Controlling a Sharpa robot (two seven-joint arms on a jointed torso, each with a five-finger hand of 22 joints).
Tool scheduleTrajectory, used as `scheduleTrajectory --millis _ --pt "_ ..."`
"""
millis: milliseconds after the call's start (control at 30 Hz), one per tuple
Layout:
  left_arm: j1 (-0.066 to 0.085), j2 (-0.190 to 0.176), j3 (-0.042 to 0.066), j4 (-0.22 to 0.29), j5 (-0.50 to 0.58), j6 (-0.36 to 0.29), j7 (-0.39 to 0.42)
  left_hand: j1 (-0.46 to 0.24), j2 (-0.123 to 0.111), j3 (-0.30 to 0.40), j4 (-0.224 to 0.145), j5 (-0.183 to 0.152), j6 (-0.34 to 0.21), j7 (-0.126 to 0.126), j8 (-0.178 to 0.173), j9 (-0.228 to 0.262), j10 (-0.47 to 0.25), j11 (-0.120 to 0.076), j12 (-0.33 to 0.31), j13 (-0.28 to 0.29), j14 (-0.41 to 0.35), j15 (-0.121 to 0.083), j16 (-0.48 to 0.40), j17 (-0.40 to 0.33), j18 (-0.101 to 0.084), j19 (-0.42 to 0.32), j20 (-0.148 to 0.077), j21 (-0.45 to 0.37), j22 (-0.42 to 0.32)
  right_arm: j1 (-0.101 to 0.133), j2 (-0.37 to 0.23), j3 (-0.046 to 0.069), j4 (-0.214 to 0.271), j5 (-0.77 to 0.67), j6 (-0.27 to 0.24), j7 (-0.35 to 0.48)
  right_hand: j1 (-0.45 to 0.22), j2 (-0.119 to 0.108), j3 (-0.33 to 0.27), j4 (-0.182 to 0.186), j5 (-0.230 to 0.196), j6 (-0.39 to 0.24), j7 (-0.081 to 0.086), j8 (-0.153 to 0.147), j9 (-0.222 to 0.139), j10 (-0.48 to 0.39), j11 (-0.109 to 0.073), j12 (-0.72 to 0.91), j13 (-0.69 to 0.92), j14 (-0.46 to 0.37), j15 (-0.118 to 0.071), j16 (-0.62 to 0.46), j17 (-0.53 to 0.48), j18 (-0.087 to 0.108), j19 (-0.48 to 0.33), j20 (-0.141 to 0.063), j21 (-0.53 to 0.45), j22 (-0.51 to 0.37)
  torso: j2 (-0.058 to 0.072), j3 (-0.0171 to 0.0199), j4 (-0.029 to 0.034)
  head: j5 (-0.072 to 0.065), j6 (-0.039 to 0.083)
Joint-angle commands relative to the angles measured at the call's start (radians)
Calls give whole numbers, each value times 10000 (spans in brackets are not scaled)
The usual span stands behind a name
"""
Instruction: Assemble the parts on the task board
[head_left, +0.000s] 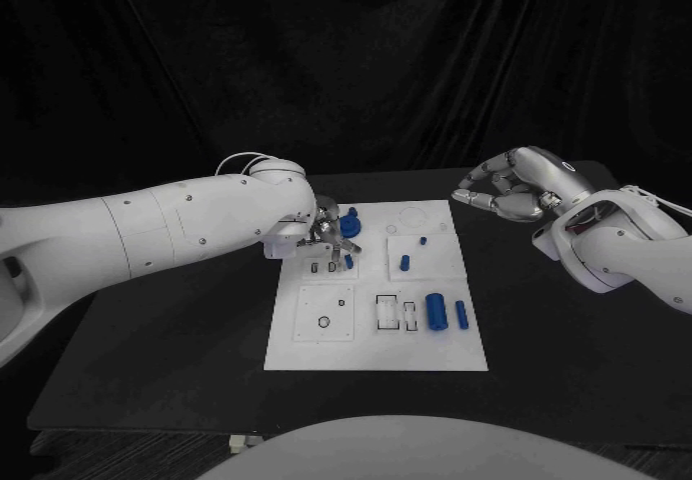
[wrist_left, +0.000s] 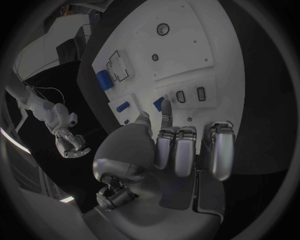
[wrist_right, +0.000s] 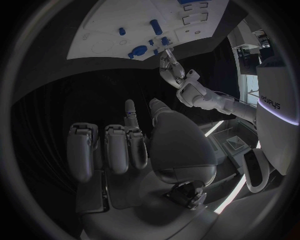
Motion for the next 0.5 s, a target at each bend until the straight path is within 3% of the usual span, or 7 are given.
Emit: scheduleTrajectory --millis 33,500 --pt "-42 81 11 -90 -17 -13 240 97 9 18 -41 55 45 31 -48 13 1045 50 35 2631 1039 82 25 2632 -59 -72 5 -56 1387 -24 0 8 -10 -60 55 -149 79 -7 21 -64 36 10 8 26 12 1047 102 35 2632 691 89 -21 570 -106 656 67 -57 2355 -8 -5 2 -30 2" --pt "-193 393 11 -583 -17 40 357 113 33 103 -69 66 34 61 -247 48 1045 76 35 2631 1039 106 25 2632 -19 -217 25 -151 1263 -26 59 8 -69 -60 107 -77 91 3 24 -69 66 9 8 26 14 1047 103 35 2632 694 89 -15 584 -103 652 68 -64 2352 -35 -24 18 -61 2"
